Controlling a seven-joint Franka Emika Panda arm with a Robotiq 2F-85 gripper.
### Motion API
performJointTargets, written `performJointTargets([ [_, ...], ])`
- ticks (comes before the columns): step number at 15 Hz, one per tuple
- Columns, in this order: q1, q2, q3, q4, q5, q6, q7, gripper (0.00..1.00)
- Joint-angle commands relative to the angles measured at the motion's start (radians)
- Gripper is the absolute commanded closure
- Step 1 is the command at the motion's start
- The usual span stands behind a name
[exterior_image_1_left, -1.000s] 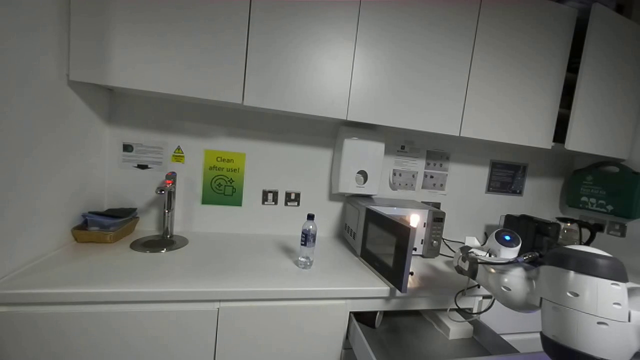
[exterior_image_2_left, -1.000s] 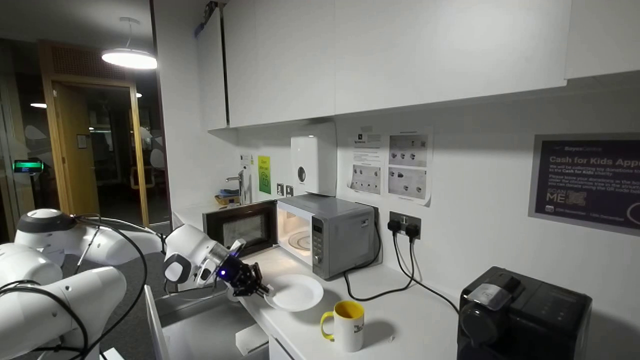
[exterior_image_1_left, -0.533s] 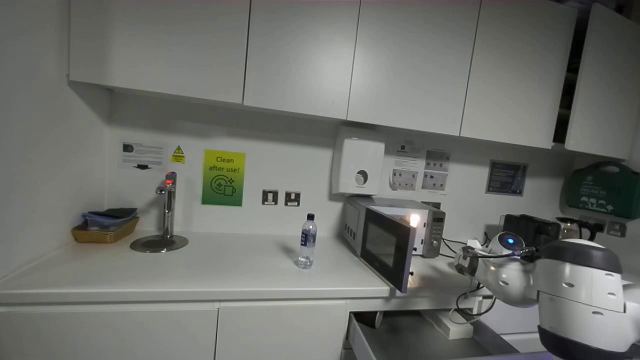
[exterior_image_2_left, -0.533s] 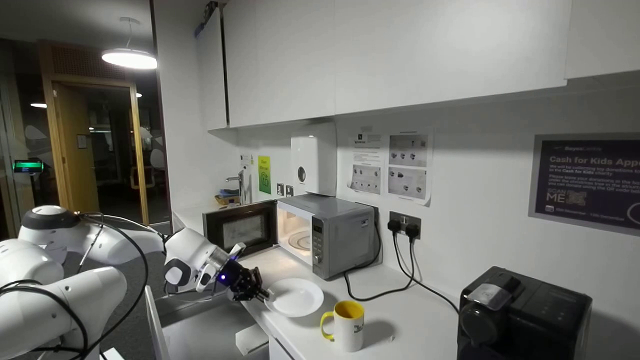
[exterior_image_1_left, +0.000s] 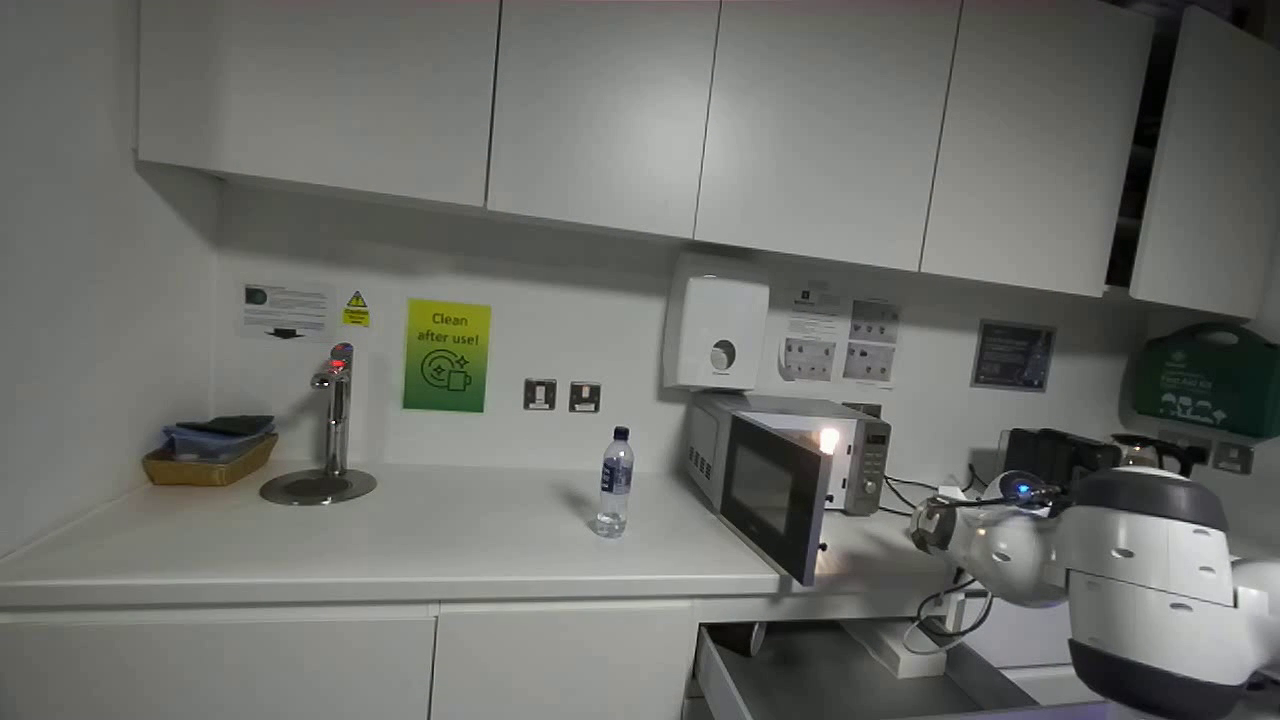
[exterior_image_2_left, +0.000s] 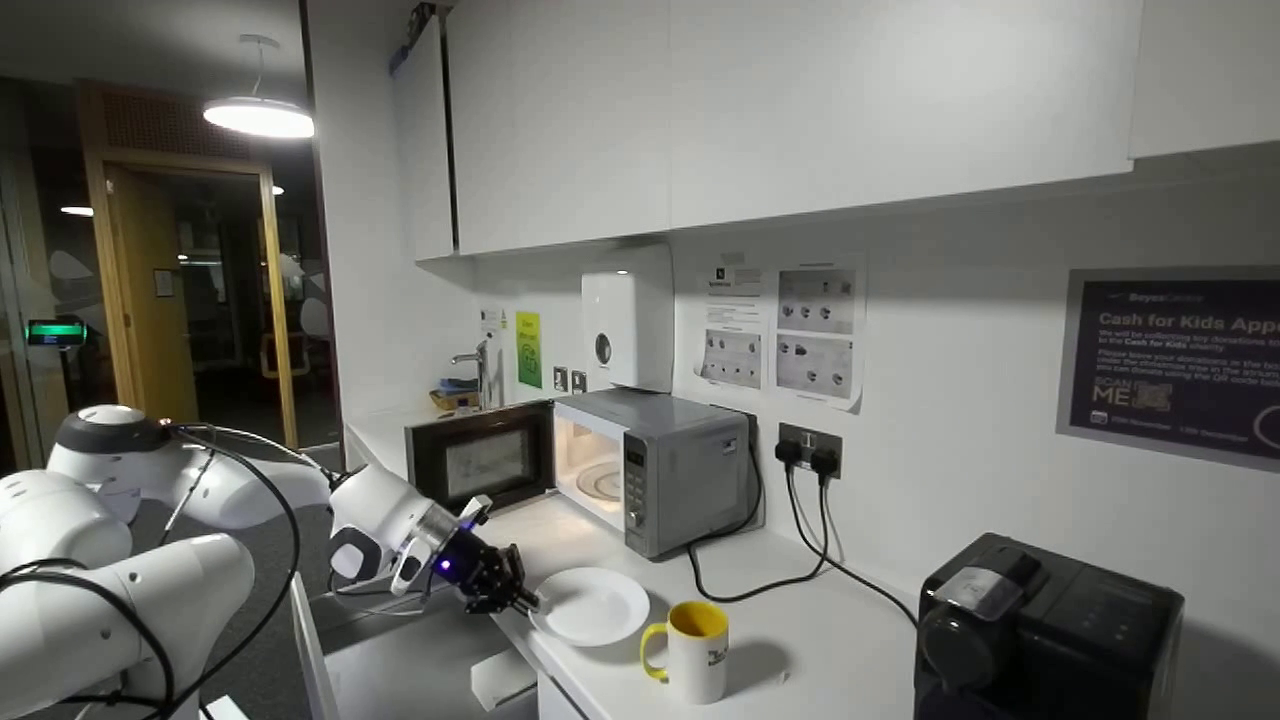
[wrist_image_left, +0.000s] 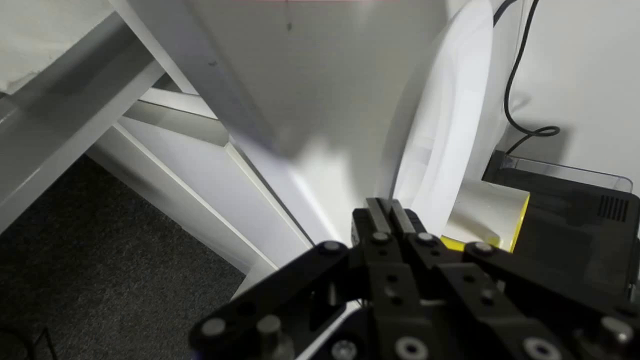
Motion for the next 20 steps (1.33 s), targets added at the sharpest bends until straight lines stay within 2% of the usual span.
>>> performJointTargets([
  [1,-0.028,-0.066,0.003,0.002,0.055,0.082,-0.089,0.99],
  [11,-0.054,-0.116,0.030,0.005,0.155,0.123,-0.208,0.99],
  [20,-0.066,-0.150,0.023,0.007,0.225,0.141,-0.318,0.99],
])
